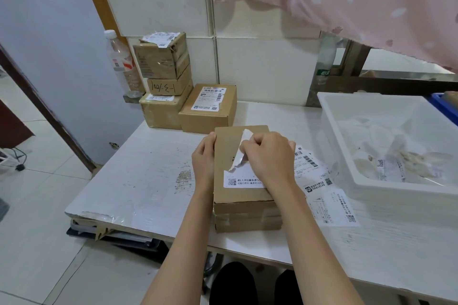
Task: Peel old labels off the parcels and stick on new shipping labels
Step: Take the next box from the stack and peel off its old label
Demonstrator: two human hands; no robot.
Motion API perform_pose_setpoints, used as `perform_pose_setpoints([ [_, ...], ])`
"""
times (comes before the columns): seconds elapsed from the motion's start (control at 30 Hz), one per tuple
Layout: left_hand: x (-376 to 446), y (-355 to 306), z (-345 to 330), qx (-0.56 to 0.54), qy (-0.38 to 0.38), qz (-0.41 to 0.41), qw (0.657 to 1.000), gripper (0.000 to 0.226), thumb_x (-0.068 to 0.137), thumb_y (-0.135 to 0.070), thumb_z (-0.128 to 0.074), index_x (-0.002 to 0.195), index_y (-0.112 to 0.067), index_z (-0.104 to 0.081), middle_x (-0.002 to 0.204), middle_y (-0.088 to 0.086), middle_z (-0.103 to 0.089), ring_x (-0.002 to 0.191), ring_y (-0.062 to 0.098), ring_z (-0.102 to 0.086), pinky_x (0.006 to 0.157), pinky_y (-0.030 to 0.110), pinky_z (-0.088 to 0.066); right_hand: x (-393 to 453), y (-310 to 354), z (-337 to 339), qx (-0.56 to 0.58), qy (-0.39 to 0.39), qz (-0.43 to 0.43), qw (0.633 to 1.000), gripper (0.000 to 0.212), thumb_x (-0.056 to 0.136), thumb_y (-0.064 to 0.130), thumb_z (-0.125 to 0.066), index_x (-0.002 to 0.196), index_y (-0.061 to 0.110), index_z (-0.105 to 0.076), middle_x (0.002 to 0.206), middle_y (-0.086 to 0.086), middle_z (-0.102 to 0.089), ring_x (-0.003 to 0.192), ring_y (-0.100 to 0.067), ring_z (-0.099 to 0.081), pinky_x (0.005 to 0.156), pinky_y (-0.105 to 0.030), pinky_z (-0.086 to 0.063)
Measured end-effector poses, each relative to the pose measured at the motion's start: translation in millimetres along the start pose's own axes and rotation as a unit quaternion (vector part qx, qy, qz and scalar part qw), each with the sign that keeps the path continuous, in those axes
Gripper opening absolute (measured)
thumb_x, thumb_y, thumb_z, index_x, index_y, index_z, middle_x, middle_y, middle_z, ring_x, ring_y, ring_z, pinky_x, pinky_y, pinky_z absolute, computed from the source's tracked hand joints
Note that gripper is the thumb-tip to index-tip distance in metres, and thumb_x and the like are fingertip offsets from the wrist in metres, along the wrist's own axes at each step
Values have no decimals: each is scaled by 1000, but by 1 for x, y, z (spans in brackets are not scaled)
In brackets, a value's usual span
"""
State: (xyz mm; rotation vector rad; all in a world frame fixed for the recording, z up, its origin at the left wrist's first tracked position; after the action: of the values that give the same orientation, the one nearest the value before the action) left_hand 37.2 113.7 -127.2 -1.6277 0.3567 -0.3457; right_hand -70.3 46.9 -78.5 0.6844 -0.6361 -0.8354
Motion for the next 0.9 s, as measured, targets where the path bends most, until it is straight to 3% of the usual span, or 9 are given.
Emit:
perform_pose_setpoints([
  [0.17,0,-1,-1,-11,1,17,1000,37,101,-26,-49,66,-19,-56,46,-15,-48,45,1,-39,44,14,-31,3,-3,2,49,-21,-34,998,33,80,11,-54,51,0,-43,58,-19,-60,61,-22,-37,82,-38,-36],
  [0.23,1,-1,-1,-4,0,11,1000,34,102,-24,-49,70,-20,-61,49,-15,-52,46,0,-42,44,13,-33,2,0,2,25,-6,-17,1000,38,82,14,-52,49,10,-35,52,-9,-56,62,-20,-36,86,-37,-32],
  [0.3,0,-2,-1,-10,0,11,1000,33,102,-22,-49,71,-20,-62,51,-13,-54,46,-1,-43,45,13,-34,-1,4,4,7,-3,2,1000,45,85,18,-52,47,15,-29,41,4,-39,61,-17,-35,87,-36,-29],
  [0.4,0,-1,-1,-20,-8,17,1000,35,101,-23,-50,68,-19,-60,55,-7,-51,46,2,-42,45,15,-33,-4,6,6,-12,-6,29,999,50,88,24,-53,44,16,-30,40,6,-34,62,-15,-38,88,-37,-28],
  [0.53,1,0,-1,-18,-4,16,1000,34,101,-23,-50,68,-19,-61,51,-12,-52,47,1,-43,45,15,-34,-9,6,7,-17,-2,52,998,48,88,30,-52,45,17,-37,42,7,-37,64,-14,-42,89,-37,-29],
  [0.77,3,1,-1,-13,2,-2,1000,32,101,-19,-49,72,-20,-62,52,-16,-58,49,-2,-48,47,12,-37,-20,6,10,-65,1,82,995,48,90,49,-52,51,22,-48,59,11,-49,84,-13,-44,89,-33,-23],
  [0.9,2,3,0,-14,7,-7,1000,34,102,-22,-48,71,-20,-61,52,-14,-57,49,0,-48,47,14,-37,-21,8,12,-40,41,63,996,62,89,68,-40,50,21,-53,61,10,-55,91,-14,-45,84,-32,-15],
])
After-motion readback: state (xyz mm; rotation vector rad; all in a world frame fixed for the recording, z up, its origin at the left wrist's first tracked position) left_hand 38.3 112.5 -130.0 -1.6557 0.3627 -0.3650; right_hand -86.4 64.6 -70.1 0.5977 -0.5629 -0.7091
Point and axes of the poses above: each hand's wrist, its own x-axis towards the middle knuckle, its own z-axis out of the back of the hand, y = z × x, the point moved 2 cm from there along x, towards the middle knuckle
